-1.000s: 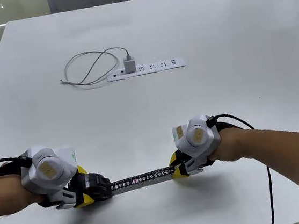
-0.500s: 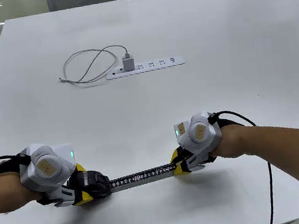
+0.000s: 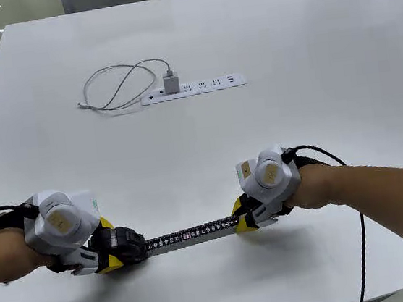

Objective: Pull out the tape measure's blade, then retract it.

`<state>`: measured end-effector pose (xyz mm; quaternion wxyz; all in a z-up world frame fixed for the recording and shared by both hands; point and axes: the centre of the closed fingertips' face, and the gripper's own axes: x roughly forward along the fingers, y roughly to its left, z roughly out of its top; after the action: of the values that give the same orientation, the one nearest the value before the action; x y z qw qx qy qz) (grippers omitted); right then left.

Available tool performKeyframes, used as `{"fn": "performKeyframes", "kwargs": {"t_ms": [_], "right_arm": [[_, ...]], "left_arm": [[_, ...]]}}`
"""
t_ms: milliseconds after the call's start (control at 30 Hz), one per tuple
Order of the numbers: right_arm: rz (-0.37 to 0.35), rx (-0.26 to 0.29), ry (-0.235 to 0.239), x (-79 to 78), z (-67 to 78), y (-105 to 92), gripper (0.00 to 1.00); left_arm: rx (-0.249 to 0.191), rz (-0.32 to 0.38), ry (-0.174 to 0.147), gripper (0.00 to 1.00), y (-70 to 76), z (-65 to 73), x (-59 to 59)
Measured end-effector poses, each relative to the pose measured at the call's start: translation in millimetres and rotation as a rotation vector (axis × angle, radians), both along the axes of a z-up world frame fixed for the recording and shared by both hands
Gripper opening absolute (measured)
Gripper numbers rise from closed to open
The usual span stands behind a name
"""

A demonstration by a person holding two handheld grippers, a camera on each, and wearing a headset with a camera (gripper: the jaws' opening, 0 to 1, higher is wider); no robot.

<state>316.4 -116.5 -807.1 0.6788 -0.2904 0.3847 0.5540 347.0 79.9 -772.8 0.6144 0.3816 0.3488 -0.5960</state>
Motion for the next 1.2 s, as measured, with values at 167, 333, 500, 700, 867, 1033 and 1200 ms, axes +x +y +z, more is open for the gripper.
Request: {"fn": "performKeyframes", "kwargs": {"t_ms": [167,333,500,700,867,1033,1200], "right_arm": [[-0.001,0.001,0.001,-0.4,0.0,-2.7,0.09],[-0.005,0.001,0.005,-0.9,0.0,-4.3,0.09],[-0.007,0.000,0.004,-1.4,0.0,-6.5,0.09],[-0.009,-0.002,0.004,-1.6,0.3,-8.0,0.09],[-0.014,-0.003,0.005,-2.3,0.3,-10.3,0.09],[-0.015,-0.005,0.006,-2.2,0.3,-12.0,0.09],[-0.019,-0.006,0.008,-2.6,0.4,-14.3,0.09]], "left_arm": [[0.003,0.000,0.004,0.31,-0.9,0.8,-0.8],[0.003,0.002,0.005,0.31,-1.0,1.4,-1.3],[0.004,0.004,0.004,0.31,-1.2,1.7,-1.4],[0.005,0.004,0.003,0.31,-1.0,1.7,-0.8],[0.010,0.000,0.002,0.31,-0.8,1.2,-0.3],[0.009,0.002,0.001,0.31,-0.3,0.9,0.0],[0.011,0.003,0.000,0.31,-0.1,1.0,-0.1]]}}
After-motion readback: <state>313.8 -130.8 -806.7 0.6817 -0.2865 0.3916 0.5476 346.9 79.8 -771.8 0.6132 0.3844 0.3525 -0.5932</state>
